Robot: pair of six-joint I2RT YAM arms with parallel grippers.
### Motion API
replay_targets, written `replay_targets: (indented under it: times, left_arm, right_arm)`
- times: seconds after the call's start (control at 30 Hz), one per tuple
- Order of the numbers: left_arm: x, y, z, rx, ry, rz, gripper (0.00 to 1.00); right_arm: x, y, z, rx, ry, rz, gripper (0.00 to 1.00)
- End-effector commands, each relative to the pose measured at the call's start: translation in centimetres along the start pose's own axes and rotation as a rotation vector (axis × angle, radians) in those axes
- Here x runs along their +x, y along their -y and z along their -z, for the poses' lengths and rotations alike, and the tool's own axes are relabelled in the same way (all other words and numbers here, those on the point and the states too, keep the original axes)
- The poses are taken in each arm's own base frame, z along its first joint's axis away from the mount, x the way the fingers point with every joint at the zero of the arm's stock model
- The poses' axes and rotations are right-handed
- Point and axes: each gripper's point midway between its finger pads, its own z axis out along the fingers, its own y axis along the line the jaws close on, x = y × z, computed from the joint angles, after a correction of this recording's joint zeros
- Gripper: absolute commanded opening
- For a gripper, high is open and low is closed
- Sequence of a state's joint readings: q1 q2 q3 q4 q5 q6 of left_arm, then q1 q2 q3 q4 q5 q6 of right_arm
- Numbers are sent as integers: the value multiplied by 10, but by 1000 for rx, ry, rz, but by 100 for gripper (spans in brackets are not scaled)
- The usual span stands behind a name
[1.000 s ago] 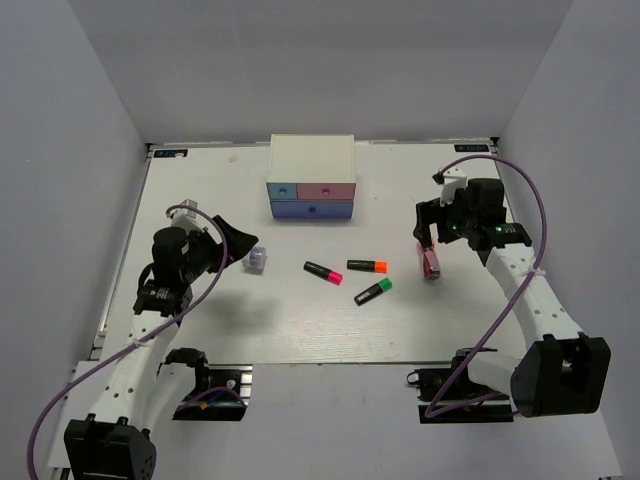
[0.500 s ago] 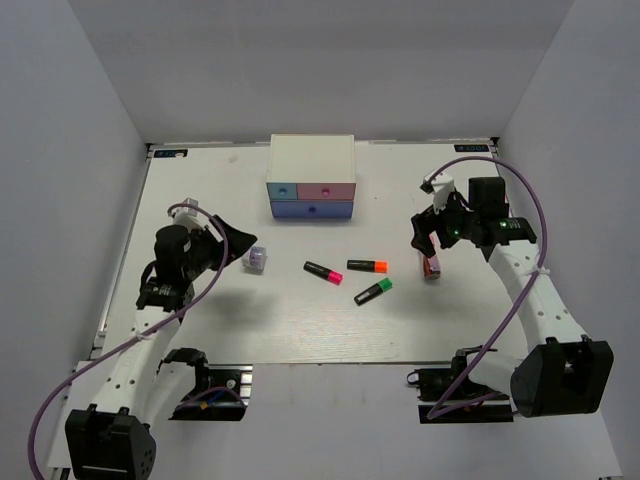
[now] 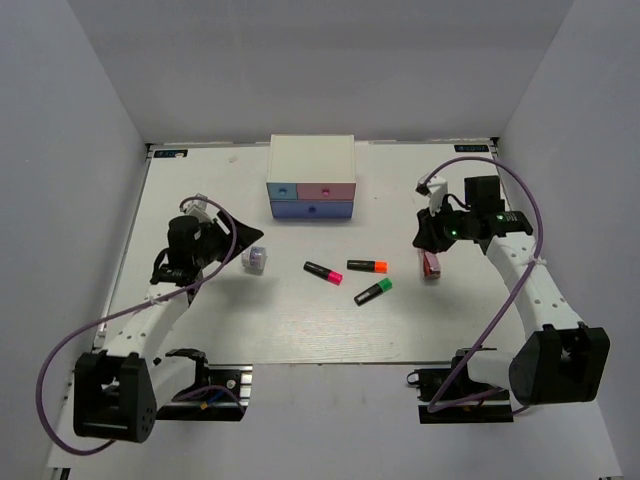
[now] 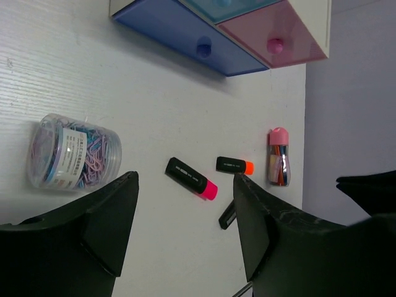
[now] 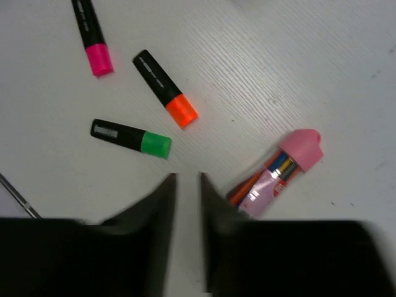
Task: Sort the stationery into containers
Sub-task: Open the drawer
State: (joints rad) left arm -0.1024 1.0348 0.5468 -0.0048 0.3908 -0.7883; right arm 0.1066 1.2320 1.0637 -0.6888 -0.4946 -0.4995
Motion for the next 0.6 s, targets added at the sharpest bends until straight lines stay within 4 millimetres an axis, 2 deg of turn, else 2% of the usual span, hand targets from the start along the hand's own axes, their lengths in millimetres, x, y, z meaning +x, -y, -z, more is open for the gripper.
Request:
replay_targets:
  times: [0.0,0.03,0.07,0.1,0.13,0.17,0.2,0.23,0.3,0.5,0.57]
  left_arm:
    - [-7,17,-14,86,5,-2,72]
    - [-9,18,-17,91,8,17,72]
    - [-15,23,-20,117,32,12,68]
    - [-17,23,-23,124,37,19,66]
    - [-17,19,-29,113,38,45,65]
    - [-24,22,-32,130,65,42,65]
    - [-21,16,-40,117,53,59,63]
    - [-21,12,-44,107,55,71,62]
    - [-26,12,-52,120,66,76,61]
    - [-34,12,-84,128,35,77,62]
    - [-41,21,-93,147,40,66,64]
  right_arm:
    - [-8,-35,-12,-192,87,-134,12]
    - [-2,-41,-16,-217,85,-152,3]
    - [-8,-38,-20,-220,120,-141,3]
    - [-10,-42,-21,-242,136,-174,8]
    - [-10,-43,-23,-248,140,-181,32]
    - [-15,-39,-24,-239,167,-168,41]
    - [-16,-39,-26,-241,174,-168,47]
    - [-19,-39,-25,-242,188,-158,59]
    - [-21,-39,-26,-243,199,-154,63]
    - [-20,-38,-28,-239,215,-163,64]
    - [-20,-37,-29,-227,218,-161,64]
